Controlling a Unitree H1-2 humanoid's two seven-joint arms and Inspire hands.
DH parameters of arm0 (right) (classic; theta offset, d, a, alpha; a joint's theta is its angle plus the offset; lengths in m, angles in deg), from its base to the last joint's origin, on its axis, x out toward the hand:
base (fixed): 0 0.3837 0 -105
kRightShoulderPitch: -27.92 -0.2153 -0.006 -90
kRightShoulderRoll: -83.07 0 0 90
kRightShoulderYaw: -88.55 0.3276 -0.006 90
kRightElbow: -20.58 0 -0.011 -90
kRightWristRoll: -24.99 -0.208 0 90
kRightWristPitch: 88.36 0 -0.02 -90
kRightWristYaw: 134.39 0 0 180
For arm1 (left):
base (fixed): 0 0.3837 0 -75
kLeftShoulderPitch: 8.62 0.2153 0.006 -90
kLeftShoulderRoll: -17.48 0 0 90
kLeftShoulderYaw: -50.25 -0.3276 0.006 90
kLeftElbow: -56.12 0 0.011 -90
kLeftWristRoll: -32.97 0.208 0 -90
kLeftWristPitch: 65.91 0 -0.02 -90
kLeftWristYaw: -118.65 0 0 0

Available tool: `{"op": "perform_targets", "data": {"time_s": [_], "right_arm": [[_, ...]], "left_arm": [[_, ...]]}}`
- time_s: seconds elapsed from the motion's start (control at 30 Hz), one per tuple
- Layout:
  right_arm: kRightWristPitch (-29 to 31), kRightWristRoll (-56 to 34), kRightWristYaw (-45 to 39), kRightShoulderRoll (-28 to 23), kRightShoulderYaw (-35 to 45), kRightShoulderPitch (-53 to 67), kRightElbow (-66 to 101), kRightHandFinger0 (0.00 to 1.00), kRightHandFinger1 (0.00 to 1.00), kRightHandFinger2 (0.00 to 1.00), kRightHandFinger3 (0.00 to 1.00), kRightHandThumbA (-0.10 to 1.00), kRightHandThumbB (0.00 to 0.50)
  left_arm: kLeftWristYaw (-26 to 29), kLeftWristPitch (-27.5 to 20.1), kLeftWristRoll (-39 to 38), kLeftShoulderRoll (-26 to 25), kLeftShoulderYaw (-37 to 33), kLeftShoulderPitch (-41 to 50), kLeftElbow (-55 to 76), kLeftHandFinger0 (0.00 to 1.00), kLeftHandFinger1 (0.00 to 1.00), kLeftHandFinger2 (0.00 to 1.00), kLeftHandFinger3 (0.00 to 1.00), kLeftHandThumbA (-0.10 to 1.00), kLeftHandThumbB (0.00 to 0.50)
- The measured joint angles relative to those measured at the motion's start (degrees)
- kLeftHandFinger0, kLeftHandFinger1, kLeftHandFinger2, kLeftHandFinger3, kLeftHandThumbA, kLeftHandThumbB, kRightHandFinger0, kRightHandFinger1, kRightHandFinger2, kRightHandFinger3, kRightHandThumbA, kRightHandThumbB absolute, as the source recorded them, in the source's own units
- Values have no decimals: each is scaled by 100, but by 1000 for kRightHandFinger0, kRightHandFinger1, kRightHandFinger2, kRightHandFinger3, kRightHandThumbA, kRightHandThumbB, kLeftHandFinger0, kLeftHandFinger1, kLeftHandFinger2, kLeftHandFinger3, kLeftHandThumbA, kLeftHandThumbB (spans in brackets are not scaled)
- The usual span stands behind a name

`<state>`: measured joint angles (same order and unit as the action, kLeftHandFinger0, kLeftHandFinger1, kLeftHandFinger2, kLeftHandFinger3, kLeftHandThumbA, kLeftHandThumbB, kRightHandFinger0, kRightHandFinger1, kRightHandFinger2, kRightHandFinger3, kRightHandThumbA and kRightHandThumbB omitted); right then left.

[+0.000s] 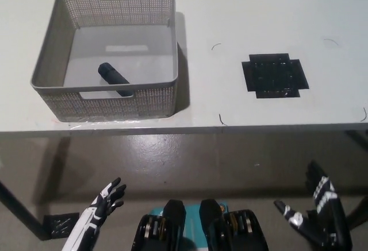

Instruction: Use the right hand to pick up a electric screw driver and put it into a container on the left side

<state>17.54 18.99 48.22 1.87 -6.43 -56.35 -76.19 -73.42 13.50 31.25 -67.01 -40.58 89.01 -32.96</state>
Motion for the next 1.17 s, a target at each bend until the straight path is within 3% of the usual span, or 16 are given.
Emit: {"op": "perform_targets", "data": {"time_s": [0.13,0.3,0.43,0.63,0.9,1.17], "right_arm": [[155,-162,-236,-12,7,68,-183,1000,1000,1000,1000,1000,237],[287,-275,-418,-31,39,79,-276,1000,1000,1000,1000,1000,234],[353,-360,-537,-19,62,89,-303,1000,1000,1000,1000,994,276],[380,-390,-600,18,79,90,-307,1000,1000,1000,1000,1000,273],[386,-360,-598,42,96,77,-328,1000,1000,1000,1000,986,342],[387,-288,-596,47,104,41,-398,1000,1000,1000,1000,997,317]], "left_arm": [[4,-37,2,-1,55,-27,-9,1000,1000,1000,1000,1000,22],[4,-47,3,-1,104,-70,-16,1000,1000,1000,1000,1000,0],[3,-47,3,-1,105,-82,-20,1000,1000,1000,1000,1000,9],[3,-53,3,-1,112,-80,-57,1000,1000,1000,1000,1000,28],[2,-55,1,-2,148,-72,-90,1000,1000,1000,1000,1000,36],[3,-55,2,-1,184,-72,-103,1000,1000,1000,1000,1000,4]]}}
